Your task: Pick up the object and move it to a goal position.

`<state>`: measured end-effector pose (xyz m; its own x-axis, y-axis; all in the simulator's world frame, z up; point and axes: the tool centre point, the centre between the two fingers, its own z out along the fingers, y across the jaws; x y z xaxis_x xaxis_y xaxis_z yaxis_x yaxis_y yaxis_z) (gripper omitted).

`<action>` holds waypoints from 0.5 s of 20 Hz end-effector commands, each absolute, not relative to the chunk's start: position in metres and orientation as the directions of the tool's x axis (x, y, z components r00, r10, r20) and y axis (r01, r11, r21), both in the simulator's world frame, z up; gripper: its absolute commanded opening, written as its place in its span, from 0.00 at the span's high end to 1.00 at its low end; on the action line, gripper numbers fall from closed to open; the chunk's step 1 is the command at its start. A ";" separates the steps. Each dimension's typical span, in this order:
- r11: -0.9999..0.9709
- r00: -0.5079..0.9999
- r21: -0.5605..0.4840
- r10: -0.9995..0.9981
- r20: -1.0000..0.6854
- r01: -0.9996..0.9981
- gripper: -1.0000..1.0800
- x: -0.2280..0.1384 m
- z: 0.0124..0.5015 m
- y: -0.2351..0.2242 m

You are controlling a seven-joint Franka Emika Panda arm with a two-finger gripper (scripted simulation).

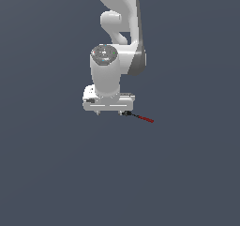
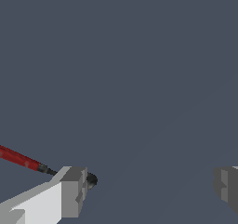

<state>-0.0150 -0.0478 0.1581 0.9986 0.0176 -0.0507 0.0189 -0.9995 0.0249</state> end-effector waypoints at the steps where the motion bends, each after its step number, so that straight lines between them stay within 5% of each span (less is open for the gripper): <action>1: -0.998 0.997 0.025 0.060 -0.051 0.062 0.04 -0.017 0.154 -0.043; 10: -0.950 0.949 0.022 0.310 -0.052 0.312 0.04 -0.029 0.130 -0.015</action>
<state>-0.0261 -0.0210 0.1349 0.9641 0.2603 -0.0517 0.2618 -0.9648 0.0234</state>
